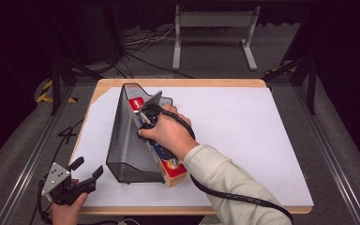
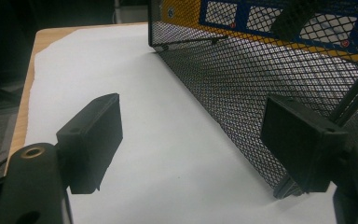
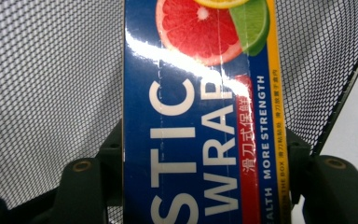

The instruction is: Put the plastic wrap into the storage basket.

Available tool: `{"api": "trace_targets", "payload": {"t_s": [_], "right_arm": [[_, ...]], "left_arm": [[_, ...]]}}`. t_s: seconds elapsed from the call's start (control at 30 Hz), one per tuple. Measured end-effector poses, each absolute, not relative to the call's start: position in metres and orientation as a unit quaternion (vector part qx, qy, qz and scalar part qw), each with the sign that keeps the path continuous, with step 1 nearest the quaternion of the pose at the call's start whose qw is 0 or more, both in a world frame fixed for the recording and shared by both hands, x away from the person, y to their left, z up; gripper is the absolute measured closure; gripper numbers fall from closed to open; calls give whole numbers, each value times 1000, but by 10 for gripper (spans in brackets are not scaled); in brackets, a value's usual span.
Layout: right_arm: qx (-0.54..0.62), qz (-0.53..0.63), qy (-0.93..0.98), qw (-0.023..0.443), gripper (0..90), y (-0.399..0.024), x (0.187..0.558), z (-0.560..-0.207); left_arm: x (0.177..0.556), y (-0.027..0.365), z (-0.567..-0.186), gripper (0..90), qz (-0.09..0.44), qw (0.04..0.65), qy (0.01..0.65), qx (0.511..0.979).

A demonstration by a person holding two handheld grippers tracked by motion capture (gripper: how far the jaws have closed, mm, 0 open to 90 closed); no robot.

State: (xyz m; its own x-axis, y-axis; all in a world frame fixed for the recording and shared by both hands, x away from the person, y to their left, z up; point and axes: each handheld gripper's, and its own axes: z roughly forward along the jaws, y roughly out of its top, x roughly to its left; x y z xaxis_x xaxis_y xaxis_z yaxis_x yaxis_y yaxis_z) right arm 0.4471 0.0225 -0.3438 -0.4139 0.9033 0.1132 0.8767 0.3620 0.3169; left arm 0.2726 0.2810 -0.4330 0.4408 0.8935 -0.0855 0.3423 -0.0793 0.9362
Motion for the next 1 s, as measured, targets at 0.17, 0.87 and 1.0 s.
{"api": "trace_targets", "payload": {"t_s": [0.17,0.87,1.0], "right_arm": [[544,151,824,43,390,24,450,-346],[526,128,838,68,384,34,460,-353],[519,134,841,75,384,35,459,-354]], "left_arm": [[273,282,-433,217,273,505,452,683],[276,279,-434,217,268,507,453,683],[275,279,-433,217,268,506,453,683]]}}
